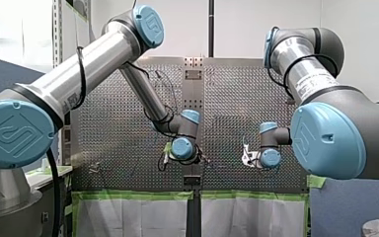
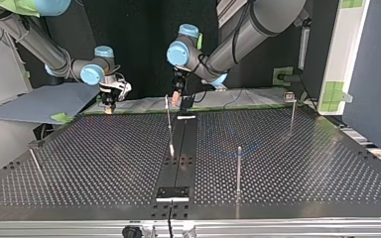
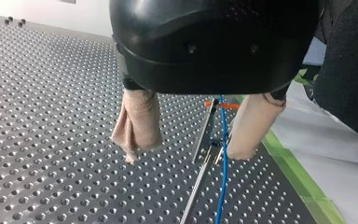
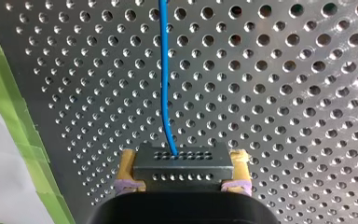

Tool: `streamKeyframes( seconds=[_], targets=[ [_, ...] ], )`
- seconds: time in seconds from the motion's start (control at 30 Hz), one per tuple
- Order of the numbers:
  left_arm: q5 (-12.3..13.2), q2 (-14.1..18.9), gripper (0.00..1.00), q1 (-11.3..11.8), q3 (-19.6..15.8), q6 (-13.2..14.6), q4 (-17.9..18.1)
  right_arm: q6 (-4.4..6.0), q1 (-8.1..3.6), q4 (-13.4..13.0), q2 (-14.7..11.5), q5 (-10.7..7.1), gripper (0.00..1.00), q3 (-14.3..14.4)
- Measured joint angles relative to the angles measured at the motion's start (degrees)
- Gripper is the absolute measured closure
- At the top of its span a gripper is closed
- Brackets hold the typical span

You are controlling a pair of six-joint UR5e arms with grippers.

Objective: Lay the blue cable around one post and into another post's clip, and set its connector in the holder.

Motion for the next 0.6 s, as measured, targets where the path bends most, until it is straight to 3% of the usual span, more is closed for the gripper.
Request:
streamKeyframes(
  seconds=[0.47, 0.6],
  targets=[
    [0.88, 0.00, 0.00, -0.95, 0.01, -0.05, 0.06, 0.00, 0.15, 0.21, 0.04, -0.15, 0.62, 0.01],
    [2.14, 0.00, 0.00, -1.46, 0.04, -0.12, 0.24, 0.00, 0.17, 0.21, 0.04, -0.15, 0.62, 0.01]
  ],
)
